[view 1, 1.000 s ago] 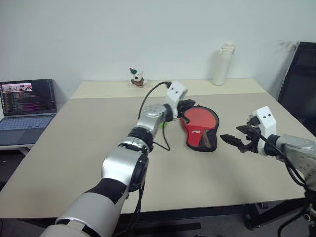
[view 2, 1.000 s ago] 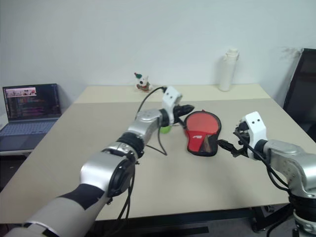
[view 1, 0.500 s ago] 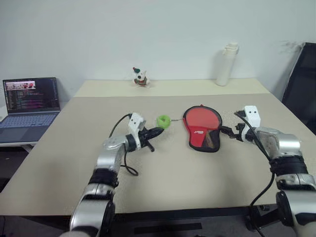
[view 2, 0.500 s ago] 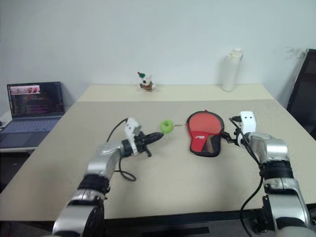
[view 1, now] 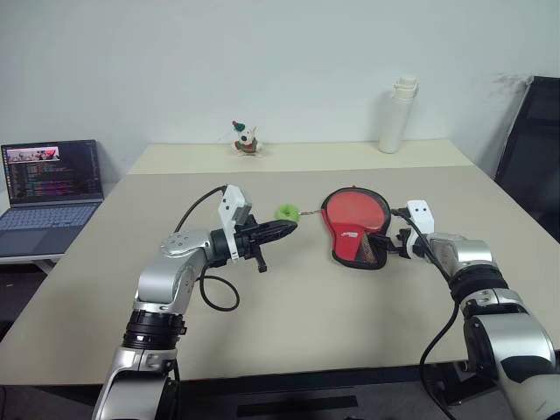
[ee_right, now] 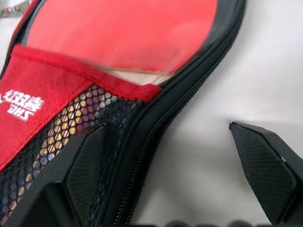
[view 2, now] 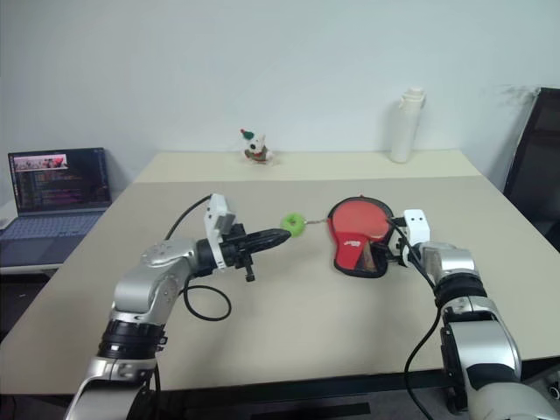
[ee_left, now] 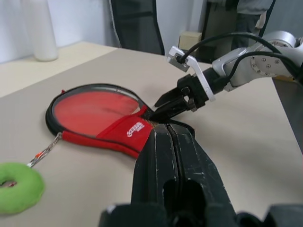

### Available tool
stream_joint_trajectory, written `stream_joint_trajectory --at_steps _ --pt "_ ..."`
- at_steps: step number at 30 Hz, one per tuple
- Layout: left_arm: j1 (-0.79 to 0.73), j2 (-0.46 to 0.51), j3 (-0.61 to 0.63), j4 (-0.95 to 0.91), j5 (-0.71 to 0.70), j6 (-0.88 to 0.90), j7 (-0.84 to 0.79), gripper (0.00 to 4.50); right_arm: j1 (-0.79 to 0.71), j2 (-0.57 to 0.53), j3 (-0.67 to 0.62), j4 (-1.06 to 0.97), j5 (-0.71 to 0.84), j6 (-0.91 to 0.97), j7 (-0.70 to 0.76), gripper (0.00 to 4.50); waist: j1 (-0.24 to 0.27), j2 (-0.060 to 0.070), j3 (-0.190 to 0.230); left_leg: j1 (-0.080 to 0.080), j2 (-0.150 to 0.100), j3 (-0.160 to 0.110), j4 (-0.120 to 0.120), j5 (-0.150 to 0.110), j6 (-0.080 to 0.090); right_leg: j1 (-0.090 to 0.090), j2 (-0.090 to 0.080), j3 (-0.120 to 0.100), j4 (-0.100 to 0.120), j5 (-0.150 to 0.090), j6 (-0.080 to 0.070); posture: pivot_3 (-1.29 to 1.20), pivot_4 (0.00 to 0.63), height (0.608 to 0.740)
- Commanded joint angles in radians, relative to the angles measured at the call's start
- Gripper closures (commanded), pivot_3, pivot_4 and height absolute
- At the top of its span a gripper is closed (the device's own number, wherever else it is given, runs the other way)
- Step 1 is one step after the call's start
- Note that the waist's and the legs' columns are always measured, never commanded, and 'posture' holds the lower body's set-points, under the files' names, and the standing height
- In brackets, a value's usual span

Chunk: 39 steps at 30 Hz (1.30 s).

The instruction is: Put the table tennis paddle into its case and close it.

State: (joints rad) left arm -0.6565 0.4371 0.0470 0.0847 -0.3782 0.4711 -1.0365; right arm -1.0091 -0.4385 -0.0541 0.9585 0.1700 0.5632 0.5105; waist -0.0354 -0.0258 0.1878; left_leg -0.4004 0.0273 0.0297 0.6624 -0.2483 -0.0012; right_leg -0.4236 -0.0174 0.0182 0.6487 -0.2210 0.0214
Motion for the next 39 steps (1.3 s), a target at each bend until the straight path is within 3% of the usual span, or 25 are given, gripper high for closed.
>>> stream_joint_trajectory --at_steps 1,4,10,15,19,24,39 --pt "0.003 0.015 -0.001 -0.039 -0.018 -0.008 0.008 4.5 -0.037 0.042 0.012 0.061 -0.024 -0.033 0.018 0.18 -0.001 0.0 0.0 0.0 0.0 0.0 0.0 0.0 0.0 0.0 0.0 0.0 0.0 0.0 0.0 0.0 0.15 0.74" --pt "0.005 0.017 -0.008 -0.04 -0.015 -0.01 0.011 4.5 -0.059 0.07 0.0 0.108 -0.032 -0.045 0.019 0.92 -0.011 0.0 0.0 0.001 0.0 0.0 0.0 0.0 0.0 0.001 0.0 0.001 0.0 0.0 0.0 0.0 0.15 0.74" --pt "0.016 0.034 -0.013 -0.05 -0.011 -0.012 0.014 4.5 -0.082 0.102 -0.026 0.188 -0.033 -0.05 0.008 3.0 -0.024 0.0 -0.001 0.003 0.001 0.0 0.0 0.0 0.0 0.002 0.0 0.001 0.001 0.0 -0.001 0.0 0.15 0.74" --pt "0.055 0.07 -0.018 -0.081 -0.021 0.0 -0.002 4.5 -0.09 0.115 -0.066 0.209 -0.013 -0.02 0.039 4.46 -0.024 0.0 -0.001 0.004 0.001 0.0 0.0 0.0 0.0 0.002 0.001 0.002 0.002 0.0 -0.001 0.0 0.15 0.74" --pt "0.116 0.128 -0.021 -0.144 -0.074 0.063 -0.065 4.5 -0.094 0.138 -0.077 0.152 0.024 0.067 0.164 4.49 -0.026 0.0 -0.001 0.004 0.001 0.0 -0.001 0.0 0.0 0.002 0.001 0.002 0.001 0.0 -0.001 0.0 0.15 0.74" --pt "0.221 0.234 -0.036 -0.252 -0.132 0.131 -0.159 4.5 -0.047 0.165 -0.048 -0.071 0.088 0.253 0.284 4.49 -0.038 0.001 -0.001 0.003 0.003 -0.001 -0.002 0.0 0.0 0.0 0.003 0.002 0.001 0.0 -0.001 0.0 0.15 0.74" --pt "0.357 0.329 -0.055 -0.396 -0.194 0.178 -0.205 4.5 0.365 0.167 0.07 -0.917 0.256 0.728 0.226 4.49 -0.02 0.001 -0.001 0.0 0.002 -0.003 -0.002 0.0 0.0 -0.002 0.002 0.0 0.001 -0.001 -0.001 0.0 0.15 0.74"
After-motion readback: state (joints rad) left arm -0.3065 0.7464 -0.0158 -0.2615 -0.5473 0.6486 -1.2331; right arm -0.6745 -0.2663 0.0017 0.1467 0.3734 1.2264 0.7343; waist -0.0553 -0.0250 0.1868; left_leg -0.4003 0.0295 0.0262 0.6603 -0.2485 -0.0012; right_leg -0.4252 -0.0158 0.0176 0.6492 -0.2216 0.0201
